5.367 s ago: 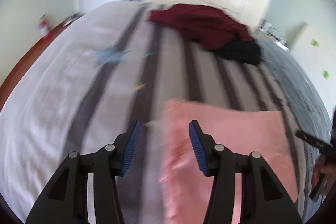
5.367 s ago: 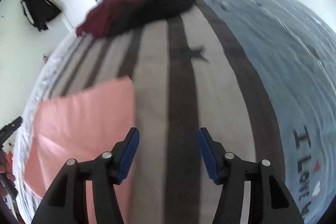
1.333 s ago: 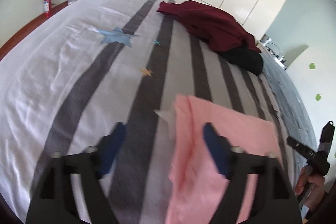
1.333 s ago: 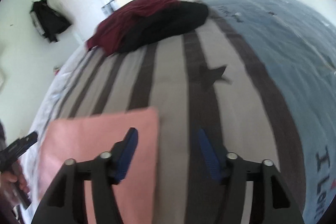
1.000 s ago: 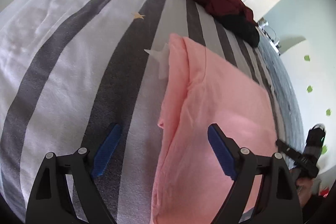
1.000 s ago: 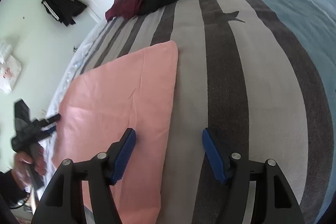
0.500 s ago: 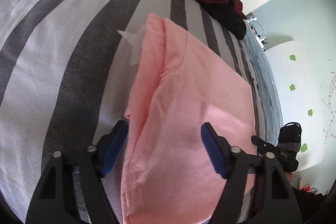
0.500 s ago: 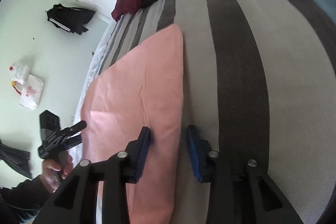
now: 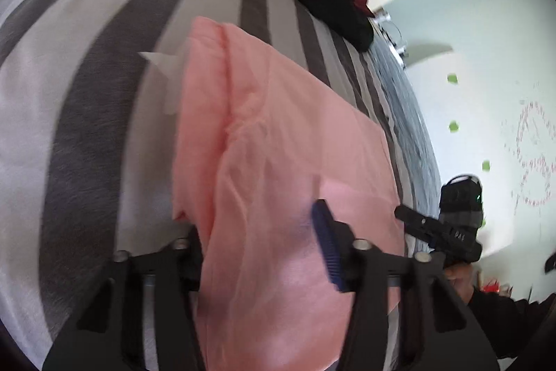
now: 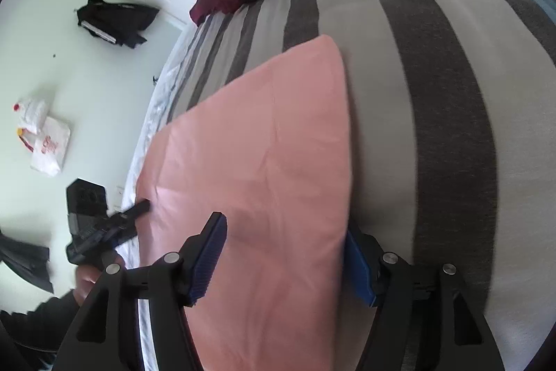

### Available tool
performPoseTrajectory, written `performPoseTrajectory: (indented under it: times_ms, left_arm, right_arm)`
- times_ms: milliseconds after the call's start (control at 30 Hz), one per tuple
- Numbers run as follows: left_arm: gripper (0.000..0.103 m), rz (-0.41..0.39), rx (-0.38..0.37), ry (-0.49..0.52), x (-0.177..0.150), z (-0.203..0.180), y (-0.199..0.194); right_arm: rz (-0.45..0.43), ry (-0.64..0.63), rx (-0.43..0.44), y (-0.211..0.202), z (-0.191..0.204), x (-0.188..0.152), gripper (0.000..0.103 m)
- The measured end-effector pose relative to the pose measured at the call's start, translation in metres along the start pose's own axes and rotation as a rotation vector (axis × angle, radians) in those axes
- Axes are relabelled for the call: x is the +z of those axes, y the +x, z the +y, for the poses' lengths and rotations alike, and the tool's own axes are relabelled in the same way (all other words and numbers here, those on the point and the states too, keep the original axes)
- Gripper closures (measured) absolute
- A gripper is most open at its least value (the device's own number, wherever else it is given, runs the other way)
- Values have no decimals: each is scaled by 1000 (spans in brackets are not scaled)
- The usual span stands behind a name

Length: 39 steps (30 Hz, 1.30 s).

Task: Fold clothes

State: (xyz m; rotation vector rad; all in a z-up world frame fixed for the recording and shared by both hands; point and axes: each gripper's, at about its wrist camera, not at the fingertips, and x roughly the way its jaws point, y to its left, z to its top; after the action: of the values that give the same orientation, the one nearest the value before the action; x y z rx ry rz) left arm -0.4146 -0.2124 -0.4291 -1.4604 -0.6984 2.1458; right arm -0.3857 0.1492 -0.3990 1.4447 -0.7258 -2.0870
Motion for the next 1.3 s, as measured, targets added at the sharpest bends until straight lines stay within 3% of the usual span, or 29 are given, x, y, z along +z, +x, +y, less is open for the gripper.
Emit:
performPoseTrajectory:
  times_ms: [67,133,233,467,633,800,1000,1167,1233,1300]
  left_arm:
    - [83,9,-9,19,0,-3,3]
    - [87,-9,15,67,-1,-11,5]
    - [89,-42,44,101,-5,-17,-2]
    - [91,-149,75,145,10,-25,-48]
    - [91,-222,120,159,40,4,-105]
    - [90,-247,213,160,88,68,-170]
    - [90,-223,325,125,135,165,-199]
    - [90,-217,353,99,165,218,-202]
    - [90,-180,354,93,171,227,-192]
    - [82,-147,370,81,171,236,-181]
  right_arm:
    - [2,-22,-15,2,5,-3,52]
    - [6,-39,-24,2,6,-4,78]
    - [7,-91,-57,1,17,-4,87]
    - [-64,-126,-99,-17,61,2,89]
    - [-112,-183,-70,-4,122,19,89]
    - [-115,-228,-38,60,193,40,89]
    - [-95,-266,-37,172,274,56,89]
    - [-94,-256,-63,241,302,61,89]
    - [-87,-241,-77,256,304,66,89]
    - [-59,-215,-102,263,294,63,89]
